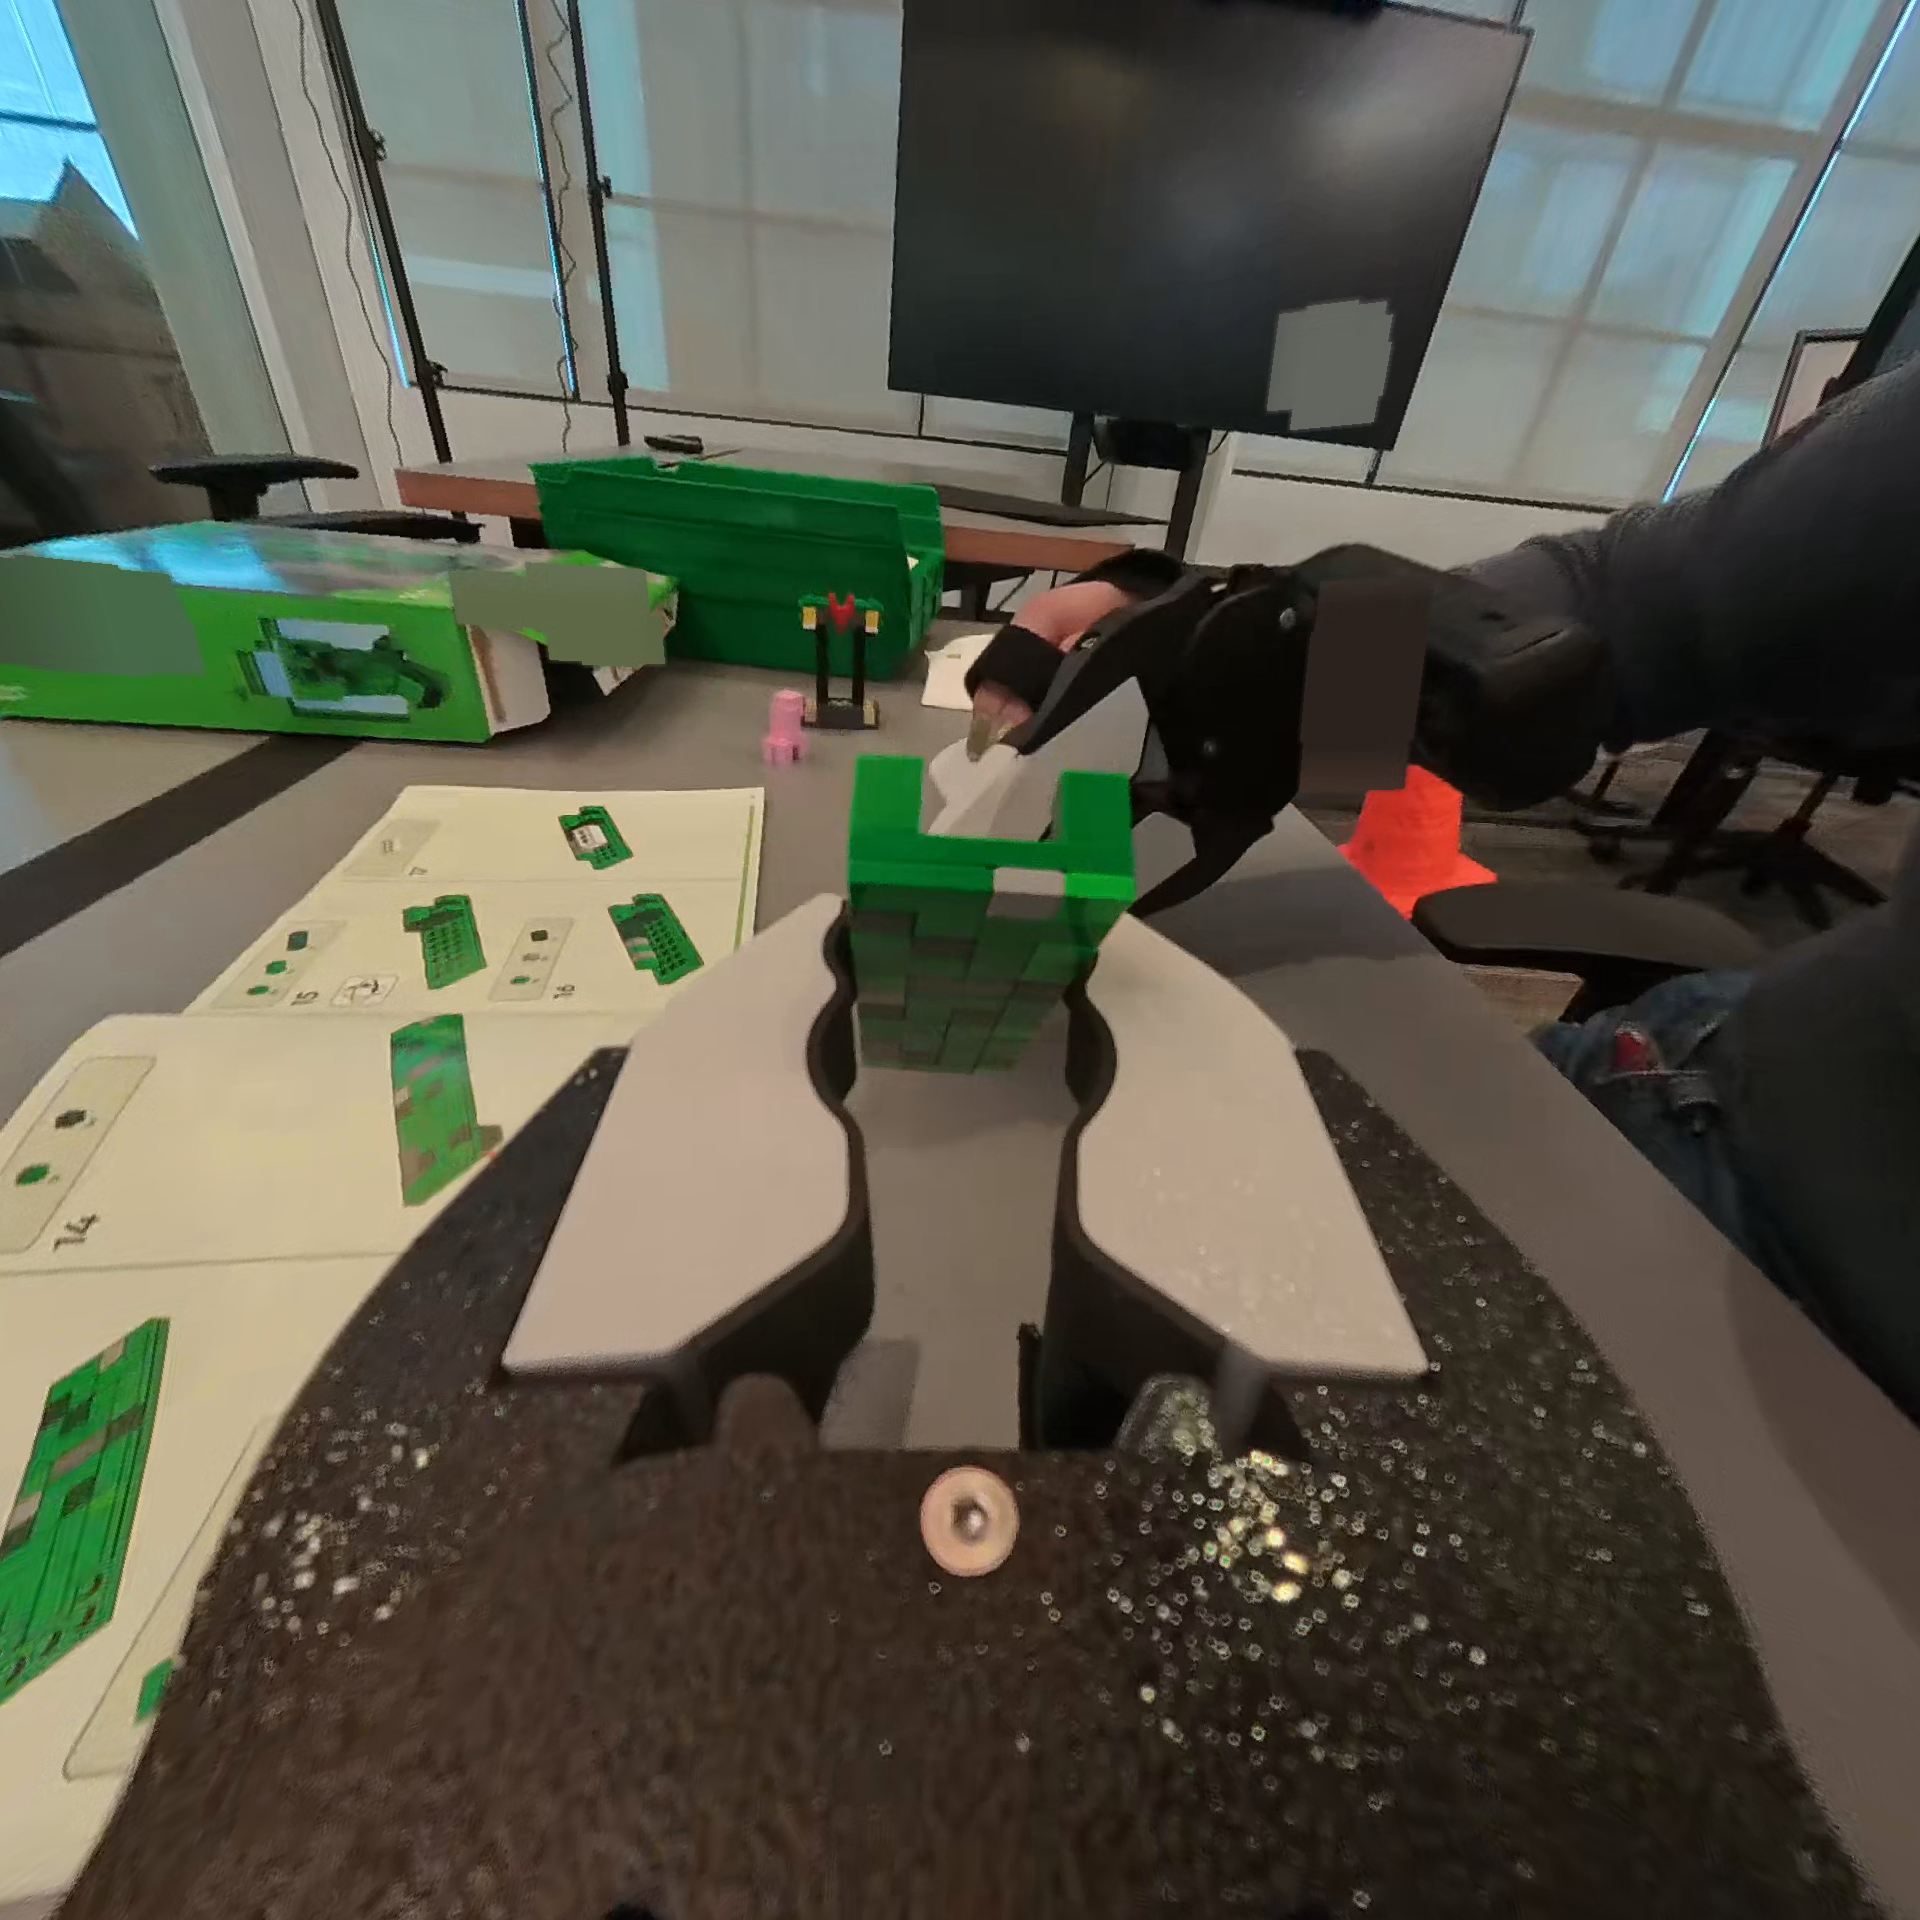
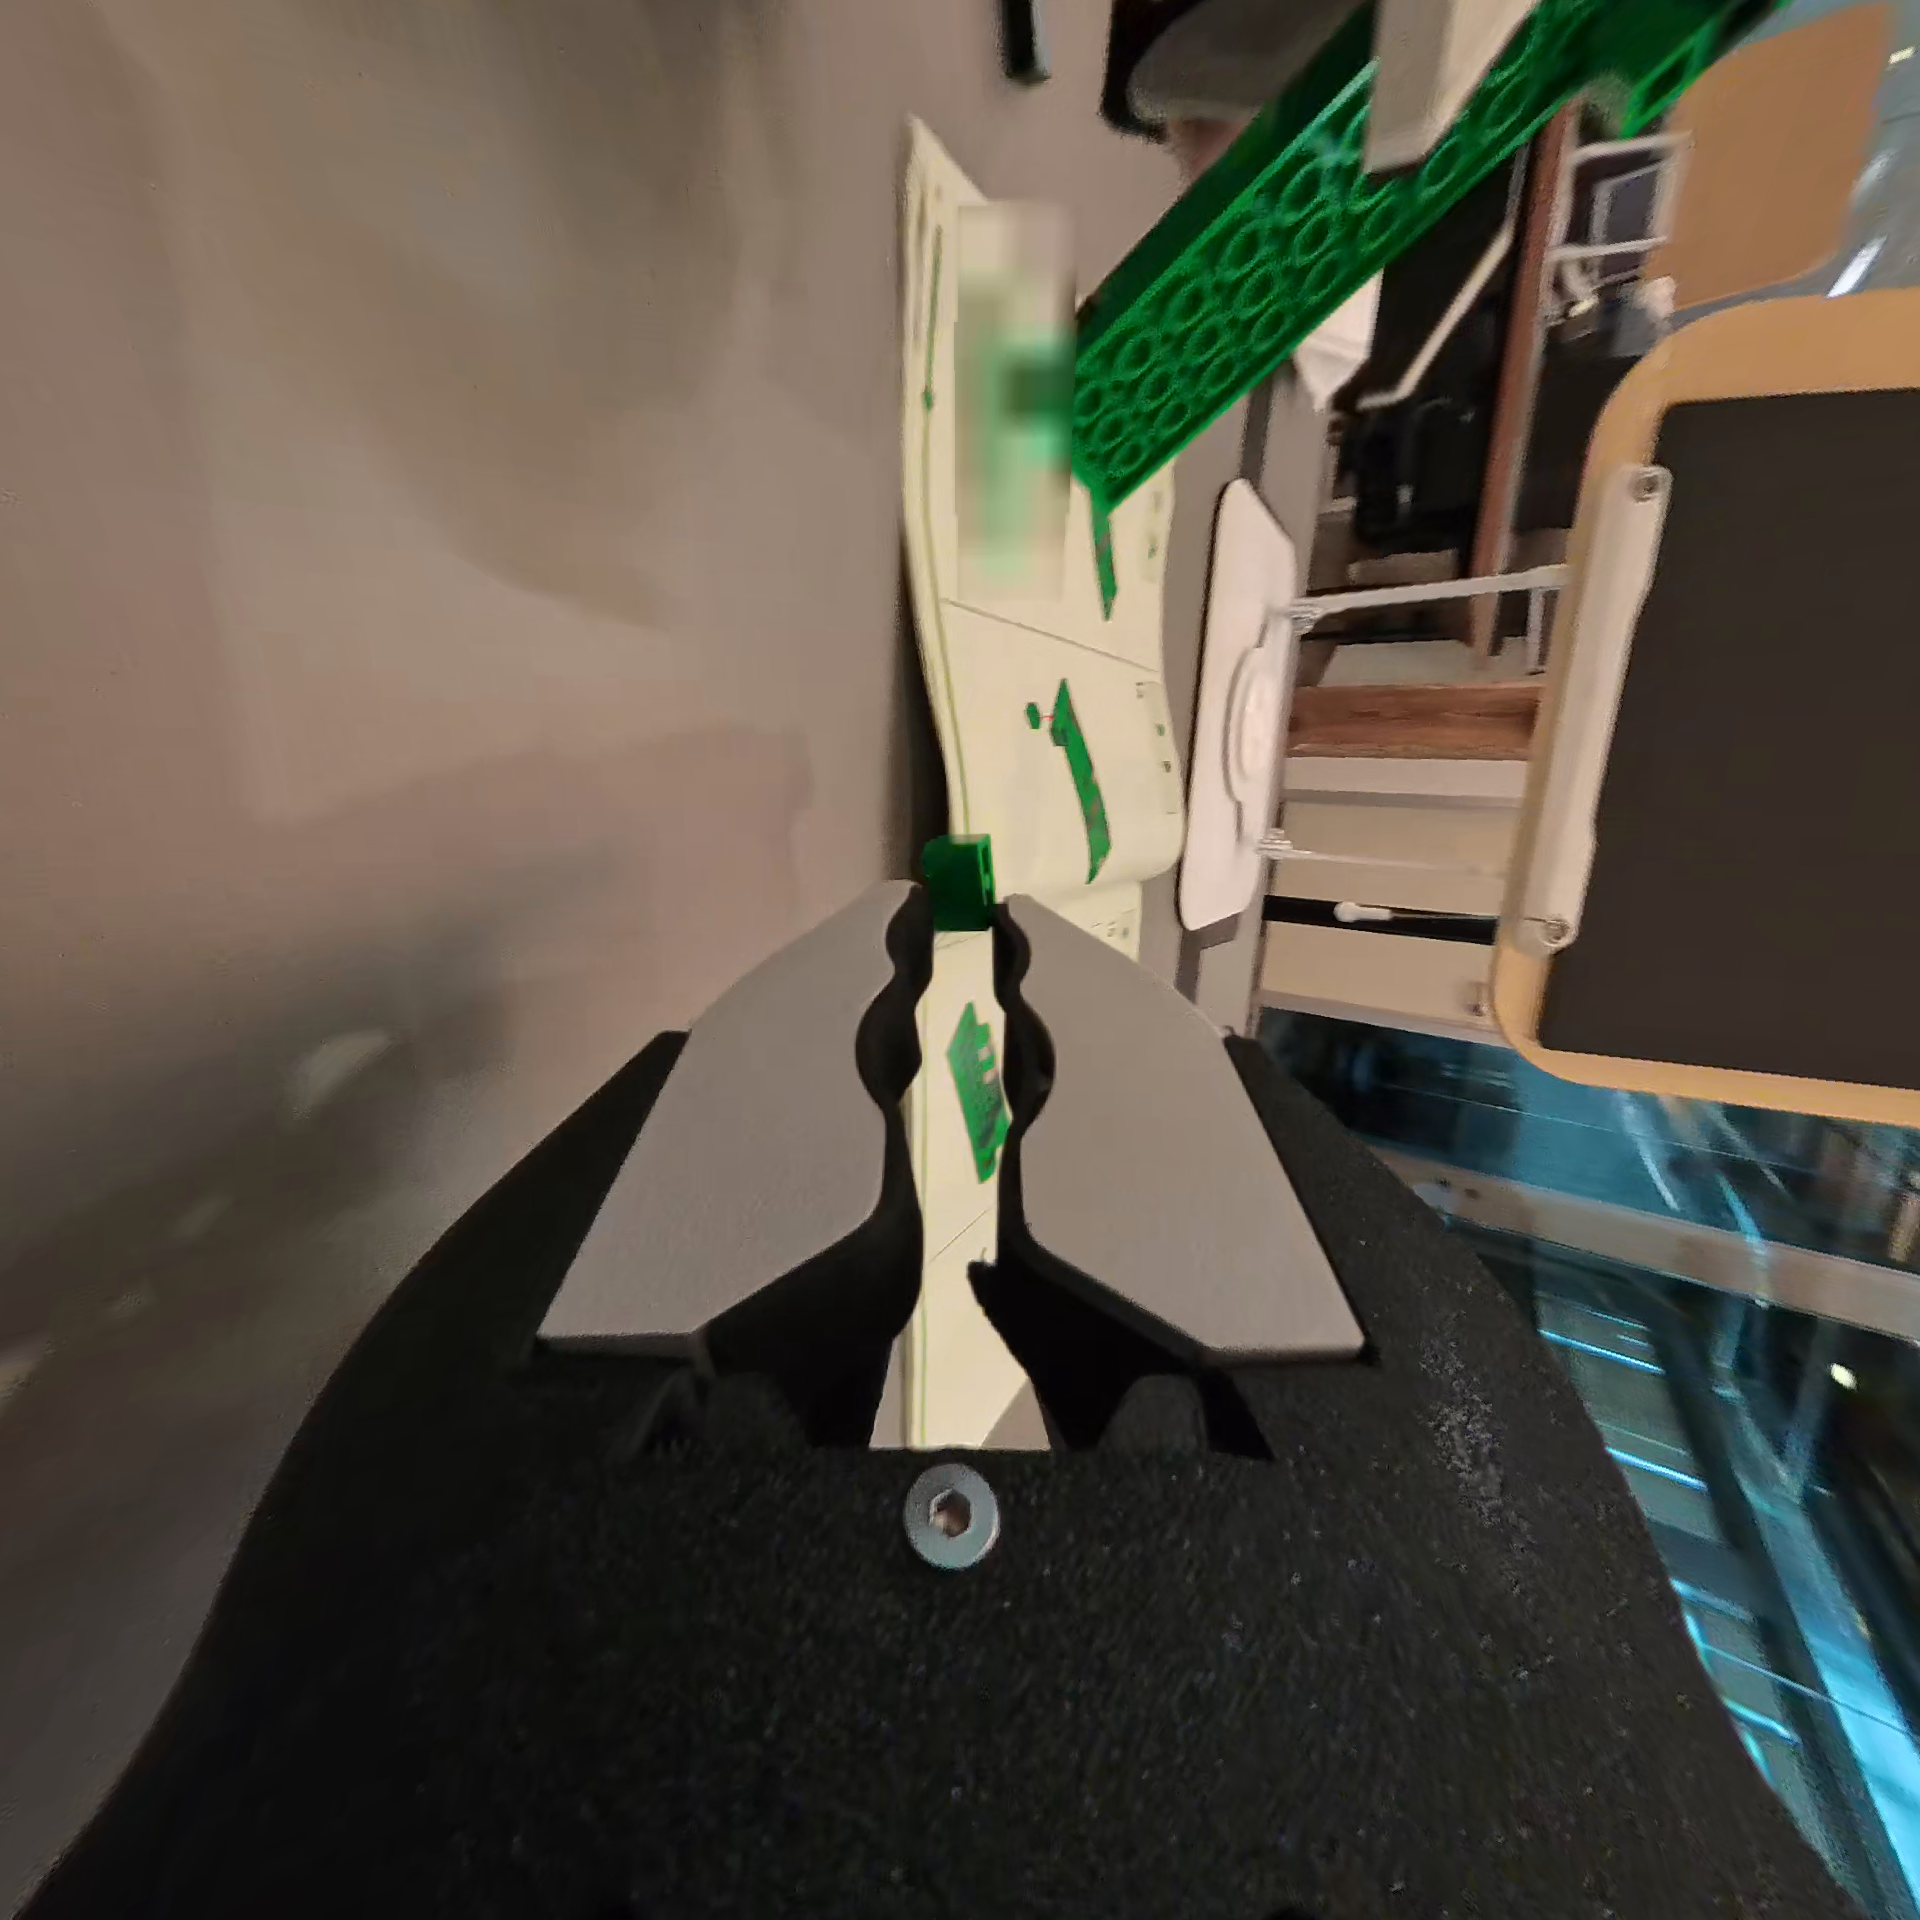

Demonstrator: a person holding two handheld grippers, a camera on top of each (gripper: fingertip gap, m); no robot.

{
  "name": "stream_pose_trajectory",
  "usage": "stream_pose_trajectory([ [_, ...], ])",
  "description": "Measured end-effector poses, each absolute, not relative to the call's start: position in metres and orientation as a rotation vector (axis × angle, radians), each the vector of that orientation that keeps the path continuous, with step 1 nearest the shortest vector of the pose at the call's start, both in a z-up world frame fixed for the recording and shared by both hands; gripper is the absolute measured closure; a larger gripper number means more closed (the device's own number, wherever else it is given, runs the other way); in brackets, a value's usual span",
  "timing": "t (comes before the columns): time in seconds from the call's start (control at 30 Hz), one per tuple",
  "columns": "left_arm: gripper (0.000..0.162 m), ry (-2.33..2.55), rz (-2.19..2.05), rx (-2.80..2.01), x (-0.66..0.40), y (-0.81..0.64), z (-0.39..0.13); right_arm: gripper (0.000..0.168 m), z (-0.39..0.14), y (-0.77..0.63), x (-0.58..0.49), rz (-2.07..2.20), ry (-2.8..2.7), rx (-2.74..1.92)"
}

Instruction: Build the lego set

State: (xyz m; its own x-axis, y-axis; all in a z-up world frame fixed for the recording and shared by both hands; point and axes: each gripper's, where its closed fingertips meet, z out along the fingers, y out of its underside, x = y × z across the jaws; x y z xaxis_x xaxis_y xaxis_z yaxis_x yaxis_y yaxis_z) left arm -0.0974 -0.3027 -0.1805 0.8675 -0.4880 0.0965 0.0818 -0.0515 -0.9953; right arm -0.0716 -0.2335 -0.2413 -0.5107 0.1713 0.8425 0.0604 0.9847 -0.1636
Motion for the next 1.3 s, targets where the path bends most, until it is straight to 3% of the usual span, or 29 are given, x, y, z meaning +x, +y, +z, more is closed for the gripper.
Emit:
stream_pose_trajectory([
  [0.3, 0.125, 0.177, -0.219, -1.380, -0.126, -0.311, -0.159, 0.157, -0.194, -0.238, -0.111, 0.325, -1.752, -0.254],
  [0.6, 0.125, 0.090, -0.037, -1.338, -0.140, -0.306, -0.156, 0.157, -0.216, -0.241, -0.108, 0.344, -1.649, -0.253],
  [1.3, 0.125, 0.269, -0.342, -1.487, -0.101, -0.292, -0.181, 0.157, -0.192, -0.241, -0.108, 0.181, -1.428, -0.170],
])
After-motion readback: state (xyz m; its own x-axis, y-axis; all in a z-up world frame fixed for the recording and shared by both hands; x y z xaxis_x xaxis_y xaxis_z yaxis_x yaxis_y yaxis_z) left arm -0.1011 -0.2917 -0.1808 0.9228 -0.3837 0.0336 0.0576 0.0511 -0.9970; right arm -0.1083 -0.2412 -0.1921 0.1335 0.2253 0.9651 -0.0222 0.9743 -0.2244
